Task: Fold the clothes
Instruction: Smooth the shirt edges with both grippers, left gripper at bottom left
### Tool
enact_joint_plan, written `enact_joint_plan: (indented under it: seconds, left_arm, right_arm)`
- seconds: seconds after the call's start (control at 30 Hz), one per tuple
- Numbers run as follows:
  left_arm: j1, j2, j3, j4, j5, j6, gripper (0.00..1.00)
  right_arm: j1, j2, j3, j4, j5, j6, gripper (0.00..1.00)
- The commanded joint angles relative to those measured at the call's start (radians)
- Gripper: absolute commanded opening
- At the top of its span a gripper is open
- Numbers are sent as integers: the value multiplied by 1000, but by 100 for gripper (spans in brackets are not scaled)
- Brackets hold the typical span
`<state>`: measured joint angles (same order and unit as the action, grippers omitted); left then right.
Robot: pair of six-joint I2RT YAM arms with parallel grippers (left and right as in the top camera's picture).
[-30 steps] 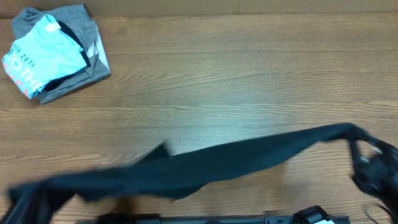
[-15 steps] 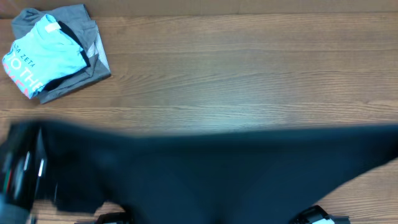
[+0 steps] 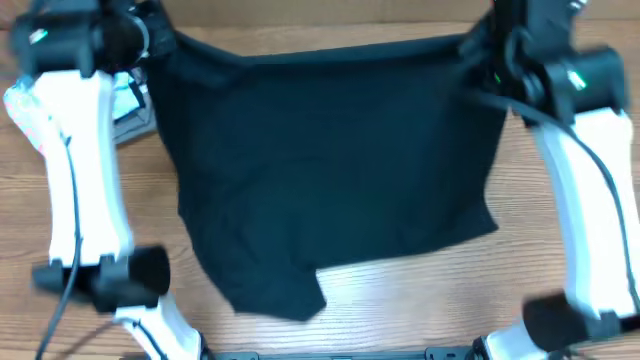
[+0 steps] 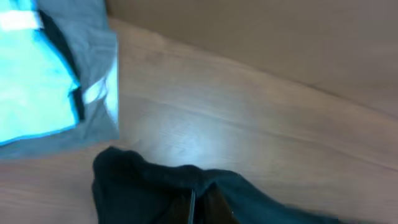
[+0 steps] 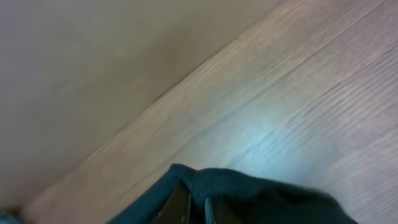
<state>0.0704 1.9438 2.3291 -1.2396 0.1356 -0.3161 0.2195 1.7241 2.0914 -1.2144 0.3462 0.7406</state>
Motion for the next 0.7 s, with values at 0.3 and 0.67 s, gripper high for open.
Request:
enact_joint_plan:
  seconds: [0.3, 0.67]
  left_arm:
    - [-21, 360, 3, 120, 77, -21, 100]
    - [-41, 100, 4, -105, 18, 32, 100]
  right_arm:
    - [-163, 320, 4, 143, -26, -175, 100]
    - [-175, 100, 5, -78, -27, -157, 100]
